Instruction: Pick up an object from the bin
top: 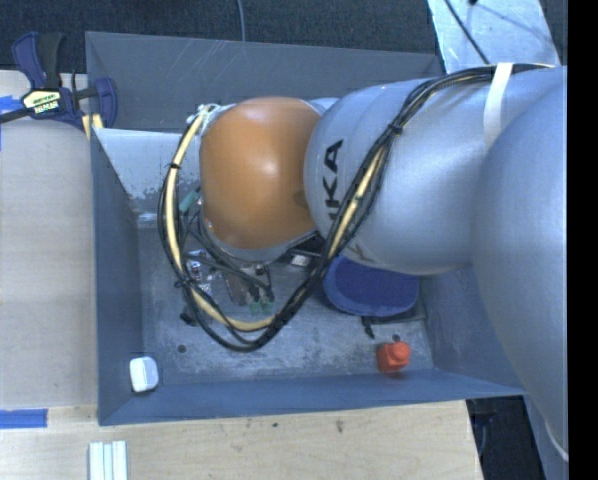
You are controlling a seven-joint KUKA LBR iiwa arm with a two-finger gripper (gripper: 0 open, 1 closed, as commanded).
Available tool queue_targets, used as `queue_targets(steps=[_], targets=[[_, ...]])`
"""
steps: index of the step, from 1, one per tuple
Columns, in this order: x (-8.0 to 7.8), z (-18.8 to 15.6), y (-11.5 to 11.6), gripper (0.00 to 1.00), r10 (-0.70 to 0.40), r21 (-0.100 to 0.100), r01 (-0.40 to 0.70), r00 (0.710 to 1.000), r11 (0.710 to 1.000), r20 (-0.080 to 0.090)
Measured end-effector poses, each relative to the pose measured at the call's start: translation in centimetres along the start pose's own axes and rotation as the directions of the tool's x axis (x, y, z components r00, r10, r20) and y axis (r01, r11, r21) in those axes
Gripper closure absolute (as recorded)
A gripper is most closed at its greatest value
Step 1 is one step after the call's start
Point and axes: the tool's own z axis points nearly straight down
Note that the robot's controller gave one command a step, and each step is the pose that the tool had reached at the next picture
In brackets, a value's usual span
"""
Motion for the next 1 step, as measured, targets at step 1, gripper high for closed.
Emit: queue_targets(steps=[1], targets=[[0.9,7.05,0.43,1.0,-0.014,0.004,0.014,1.0,1.0,-0.005]])
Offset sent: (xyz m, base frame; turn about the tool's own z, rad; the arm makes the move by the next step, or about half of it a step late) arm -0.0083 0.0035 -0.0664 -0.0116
